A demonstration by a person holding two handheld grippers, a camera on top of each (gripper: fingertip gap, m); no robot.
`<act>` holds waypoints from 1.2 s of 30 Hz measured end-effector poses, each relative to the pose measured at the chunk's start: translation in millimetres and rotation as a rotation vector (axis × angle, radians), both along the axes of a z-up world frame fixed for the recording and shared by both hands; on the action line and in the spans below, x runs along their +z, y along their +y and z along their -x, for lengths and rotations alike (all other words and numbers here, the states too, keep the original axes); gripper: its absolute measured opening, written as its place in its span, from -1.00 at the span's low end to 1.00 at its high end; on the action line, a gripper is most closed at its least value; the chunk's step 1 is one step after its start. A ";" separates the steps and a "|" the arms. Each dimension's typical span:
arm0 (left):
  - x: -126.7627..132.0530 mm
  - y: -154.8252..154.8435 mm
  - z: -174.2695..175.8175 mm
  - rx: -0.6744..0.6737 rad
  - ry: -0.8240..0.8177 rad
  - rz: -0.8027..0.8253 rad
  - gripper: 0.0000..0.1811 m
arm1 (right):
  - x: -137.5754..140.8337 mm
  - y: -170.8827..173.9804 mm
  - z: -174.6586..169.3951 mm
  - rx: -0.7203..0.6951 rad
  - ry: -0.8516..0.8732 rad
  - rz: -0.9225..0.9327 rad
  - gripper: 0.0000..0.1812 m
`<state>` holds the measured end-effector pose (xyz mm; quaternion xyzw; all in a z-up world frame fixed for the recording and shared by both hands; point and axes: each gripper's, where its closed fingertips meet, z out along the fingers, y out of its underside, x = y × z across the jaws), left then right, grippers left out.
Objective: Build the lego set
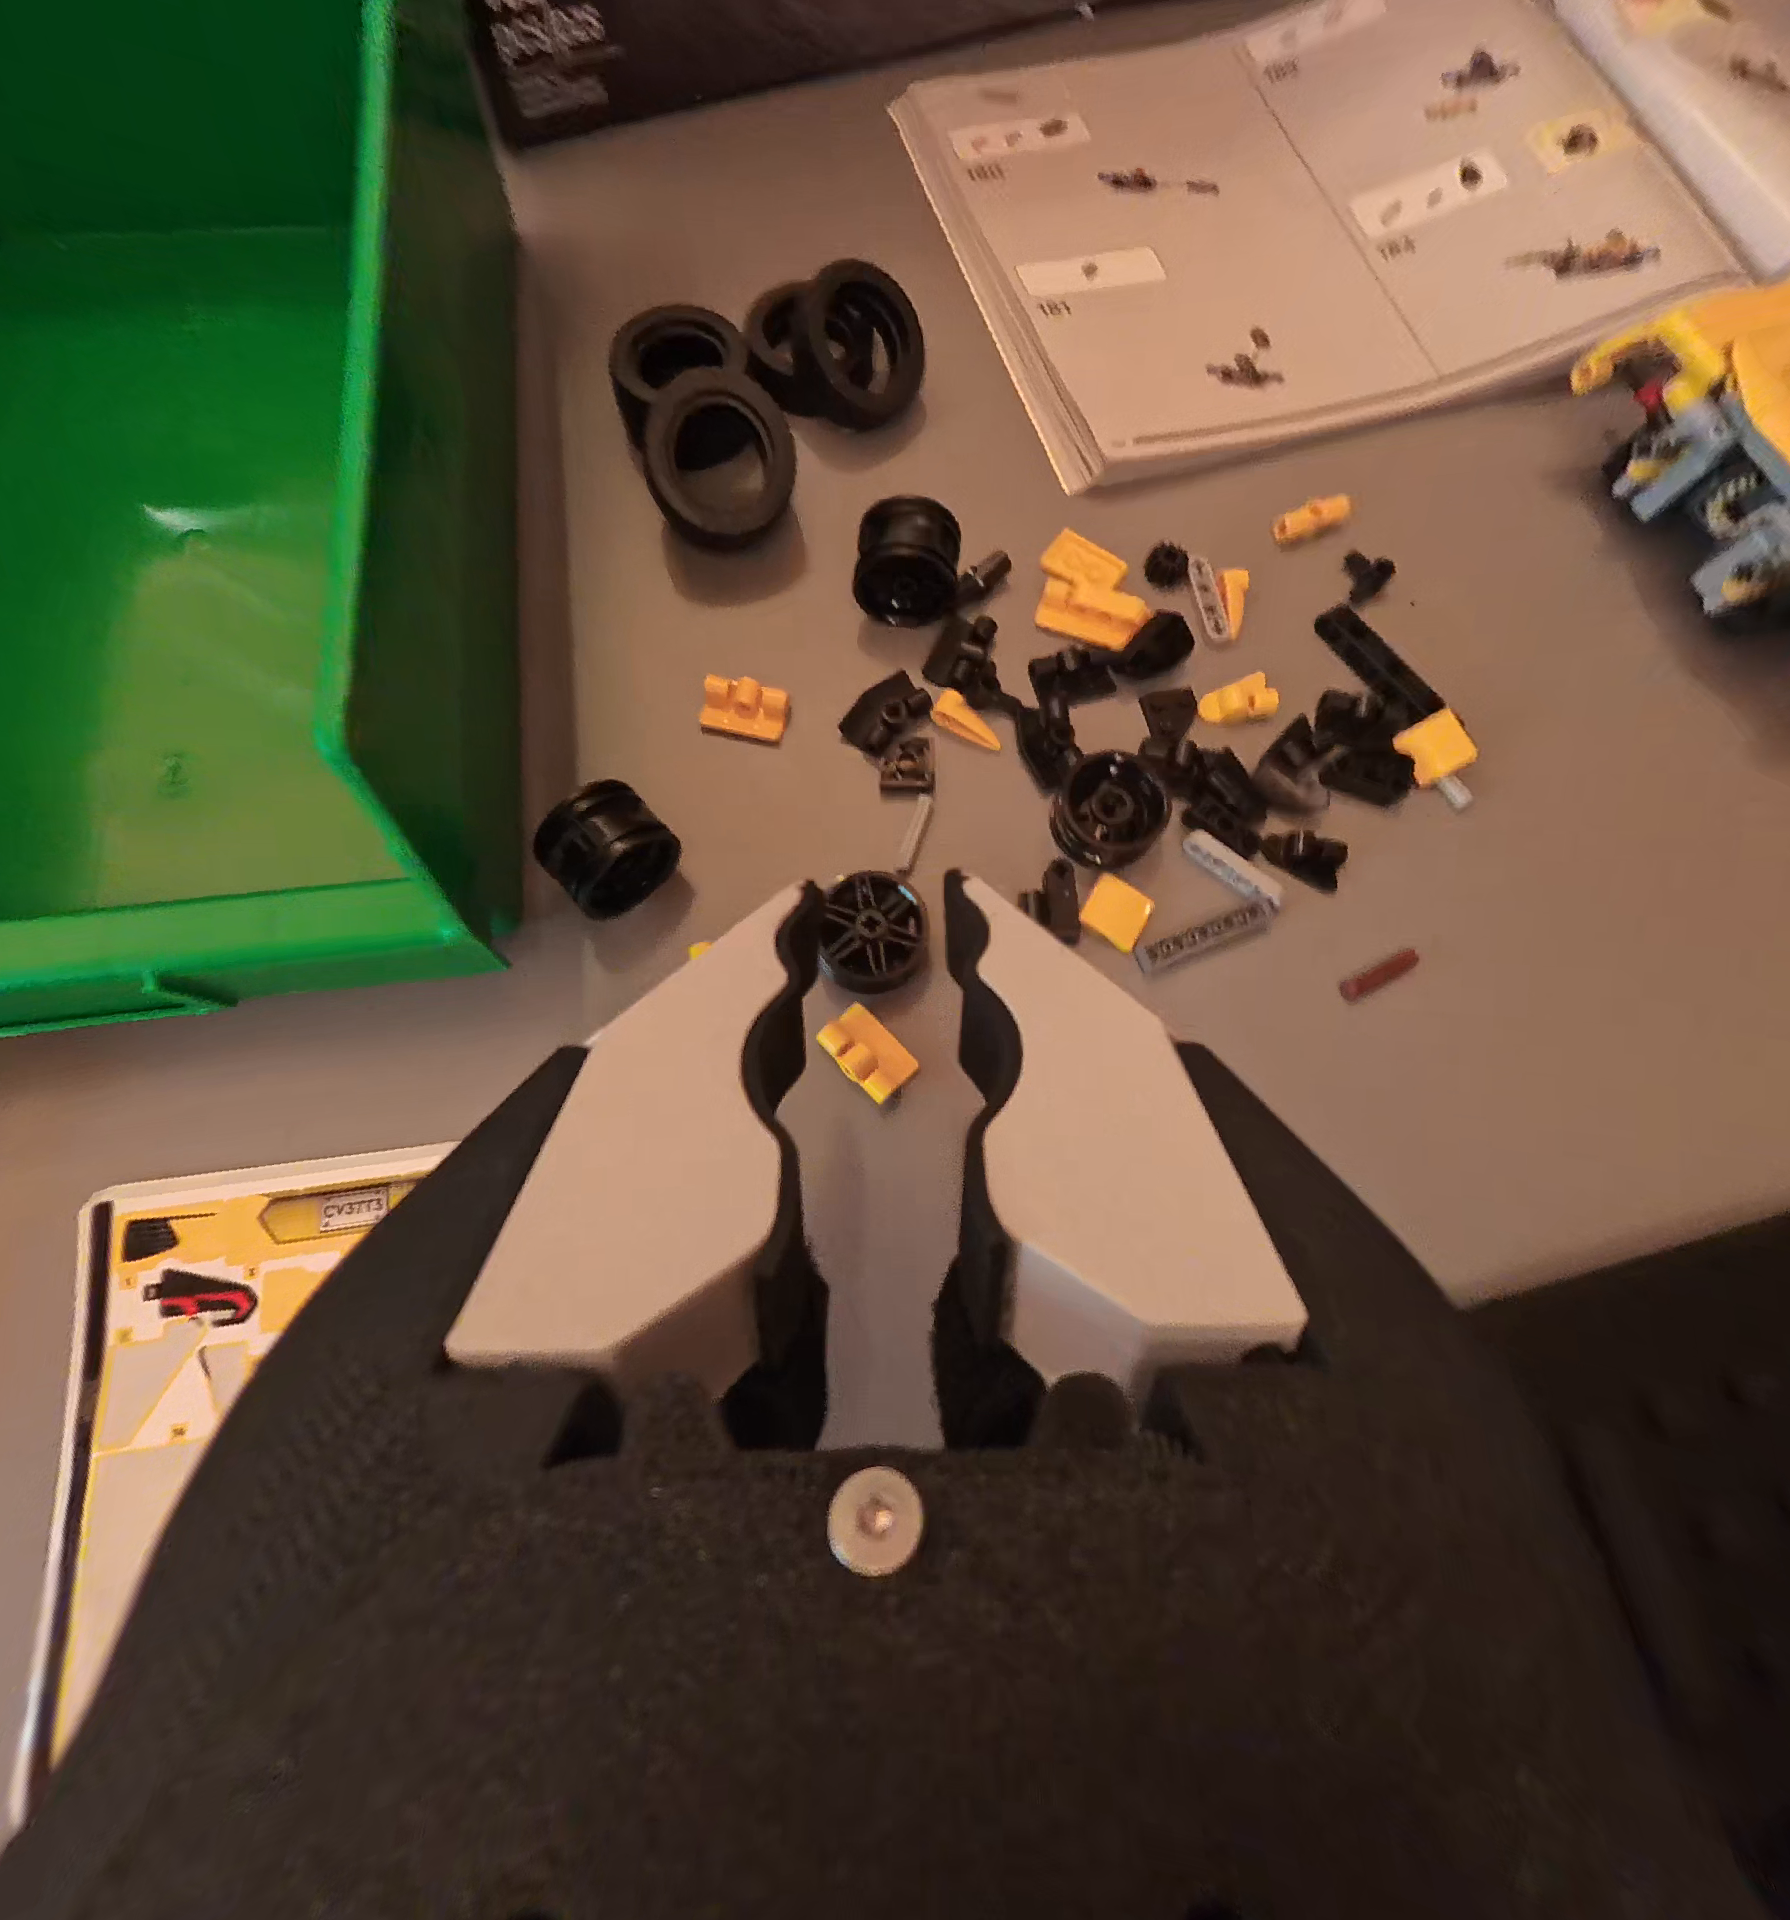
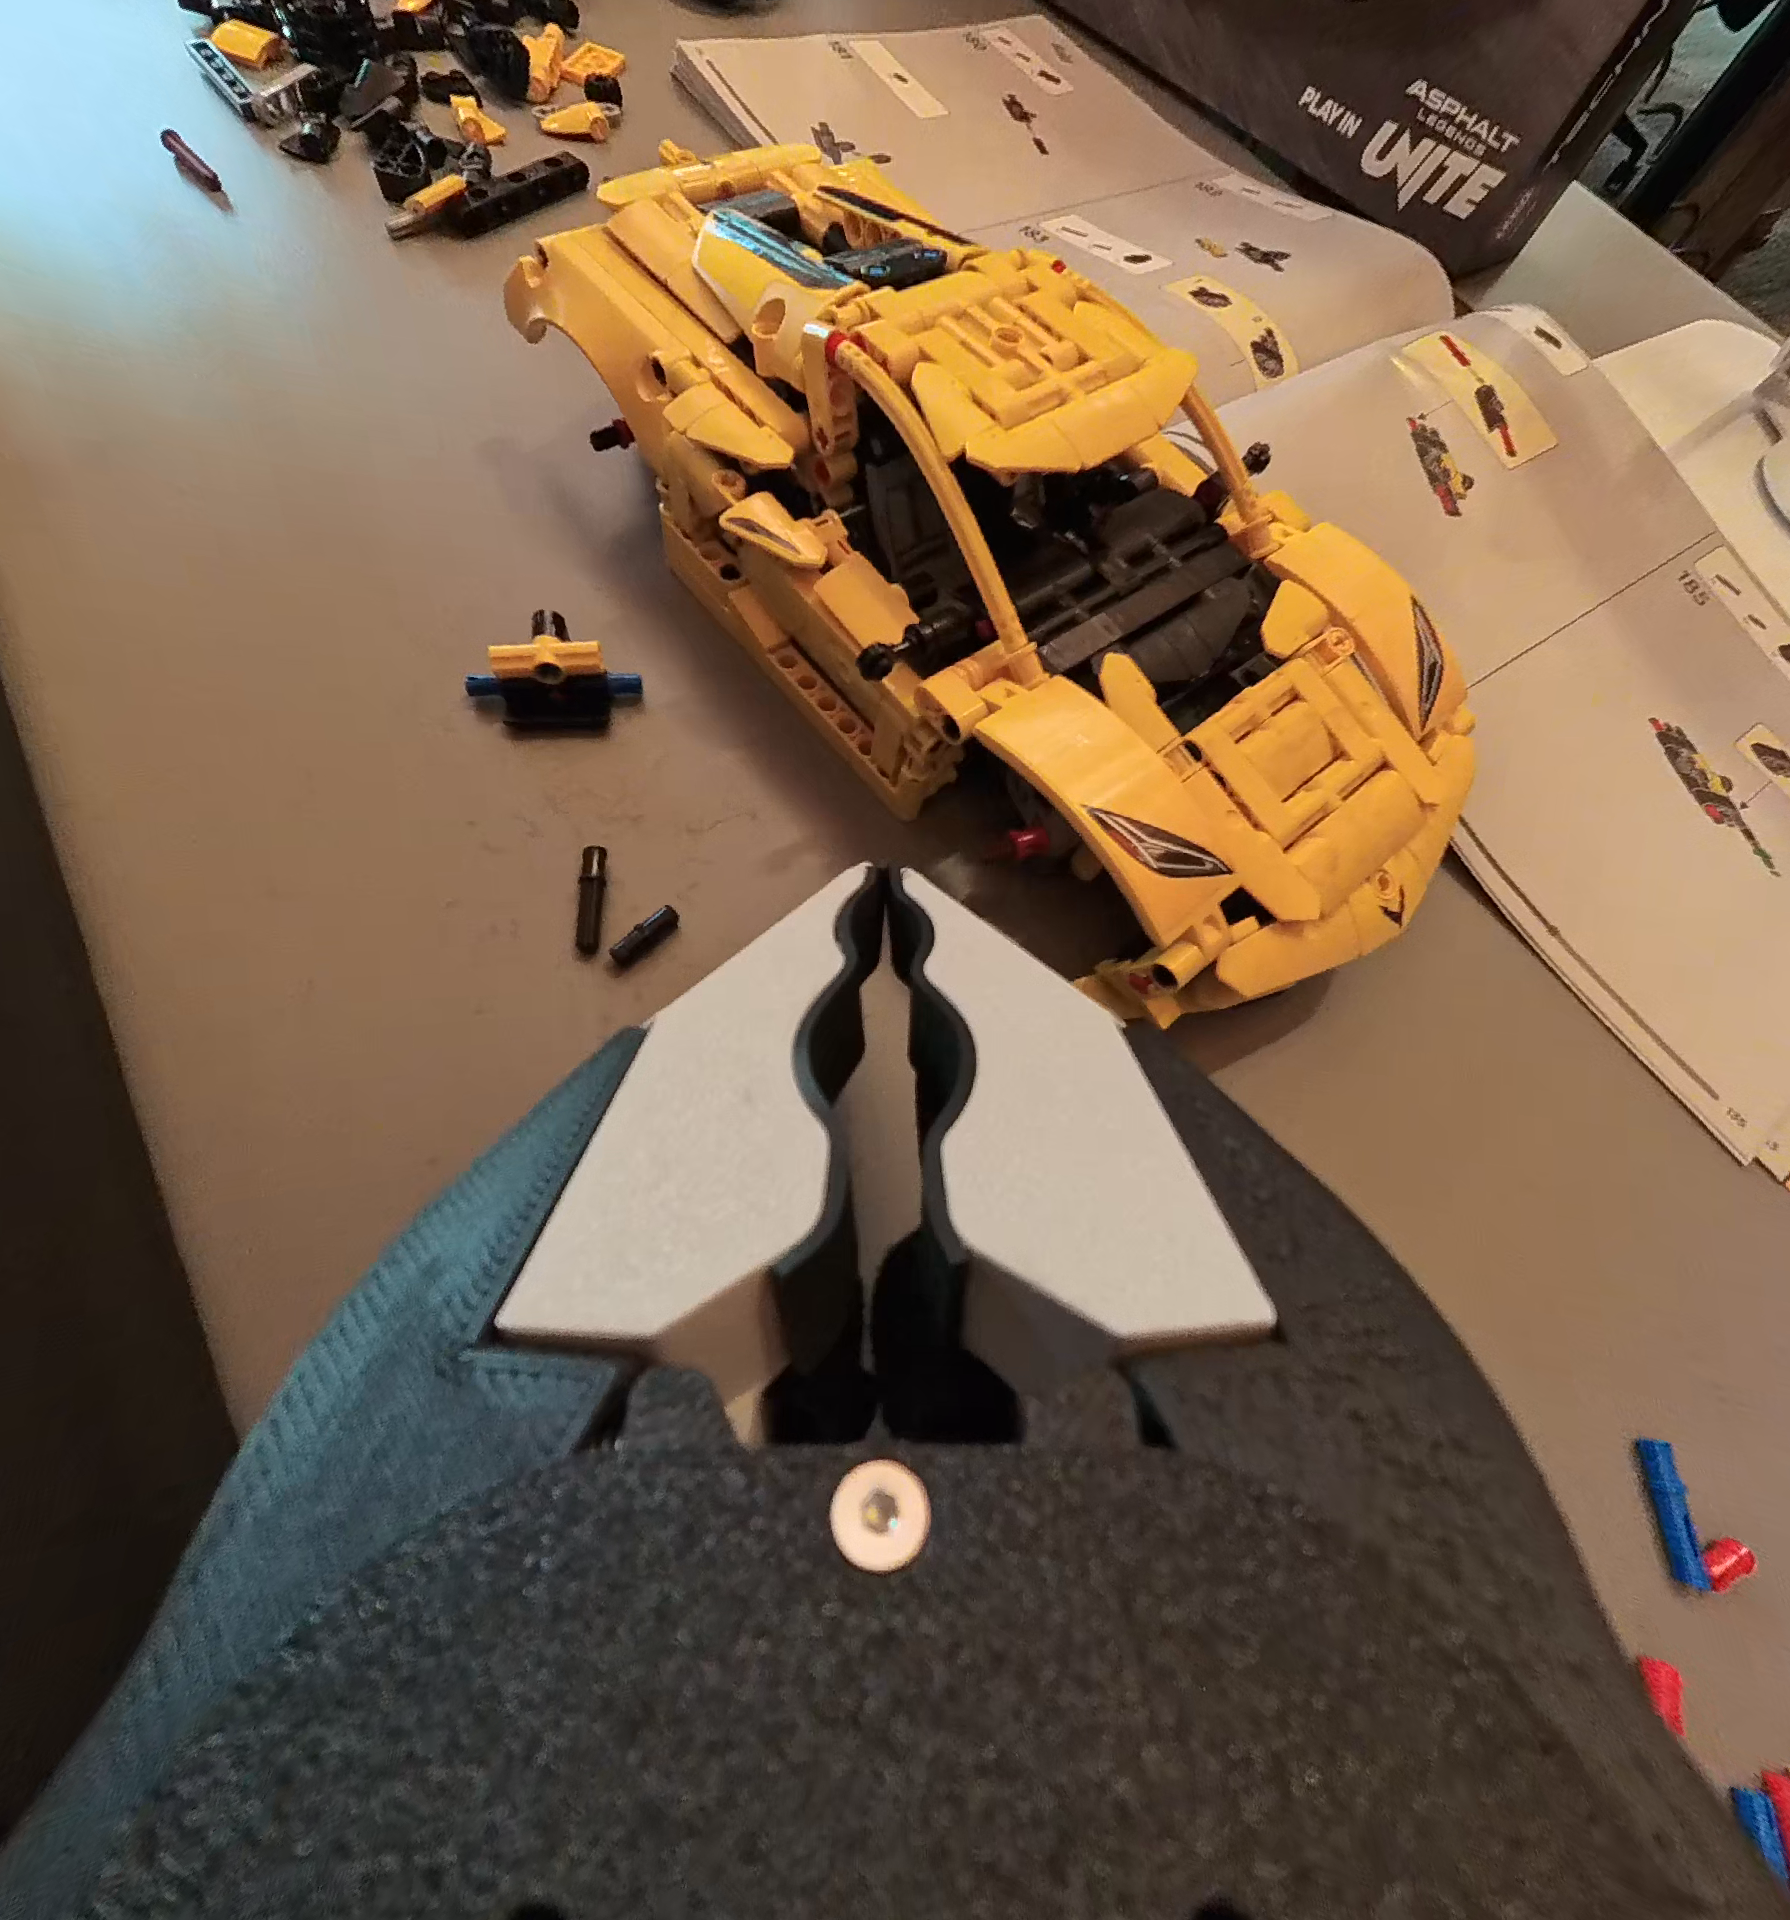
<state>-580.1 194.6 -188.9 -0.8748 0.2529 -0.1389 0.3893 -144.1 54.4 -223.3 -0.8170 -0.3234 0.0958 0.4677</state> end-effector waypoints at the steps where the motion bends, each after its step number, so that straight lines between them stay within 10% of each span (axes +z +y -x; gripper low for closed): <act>1: -3.7 -3.2 -2.1 -0.029 0.020 0.012 -0.74 | 0.0 -0.2 0.1 0.001 0.000 0.000 -1.00; 36: -46.3 -42.3 -122.7 -0.364 0.034 -0.005 -0.68 | -7.7 -2.0 1.6 0.018 -0.037 0.017 -1.00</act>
